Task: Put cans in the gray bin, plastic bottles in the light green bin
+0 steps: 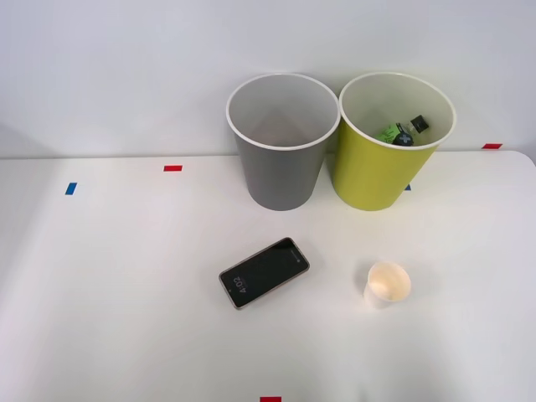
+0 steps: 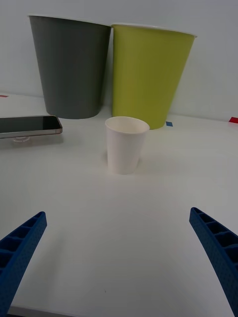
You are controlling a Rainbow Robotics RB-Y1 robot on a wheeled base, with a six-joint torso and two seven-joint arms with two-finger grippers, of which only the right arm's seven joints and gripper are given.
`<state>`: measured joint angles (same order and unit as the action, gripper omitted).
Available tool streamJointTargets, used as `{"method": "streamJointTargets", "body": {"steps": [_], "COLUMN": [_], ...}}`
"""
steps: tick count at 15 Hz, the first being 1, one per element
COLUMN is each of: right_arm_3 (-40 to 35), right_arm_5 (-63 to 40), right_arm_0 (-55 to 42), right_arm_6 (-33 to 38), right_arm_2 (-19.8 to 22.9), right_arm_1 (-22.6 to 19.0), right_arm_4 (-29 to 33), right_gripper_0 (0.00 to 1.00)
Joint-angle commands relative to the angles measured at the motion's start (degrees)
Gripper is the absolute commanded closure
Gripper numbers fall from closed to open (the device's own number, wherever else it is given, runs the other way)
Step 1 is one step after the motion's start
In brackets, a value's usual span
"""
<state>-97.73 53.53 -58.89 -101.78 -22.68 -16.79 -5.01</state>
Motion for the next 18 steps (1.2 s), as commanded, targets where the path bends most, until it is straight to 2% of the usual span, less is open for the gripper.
{"method": "streamJointTargets", "body": {"steps": [1, 18], "right_arm_3": [0.0, 0.0], "right_arm_5": [0.0, 0.0], "right_arm_0": [0.0, 0.0], "right_arm_6": [0.0, 0.0], "right_arm_2": [0.0, 0.0], "right_arm_1": [0.0, 0.0], "right_arm_4": [0.0, 0.0], "right_gripper_0": [0.0, 0.0]}}
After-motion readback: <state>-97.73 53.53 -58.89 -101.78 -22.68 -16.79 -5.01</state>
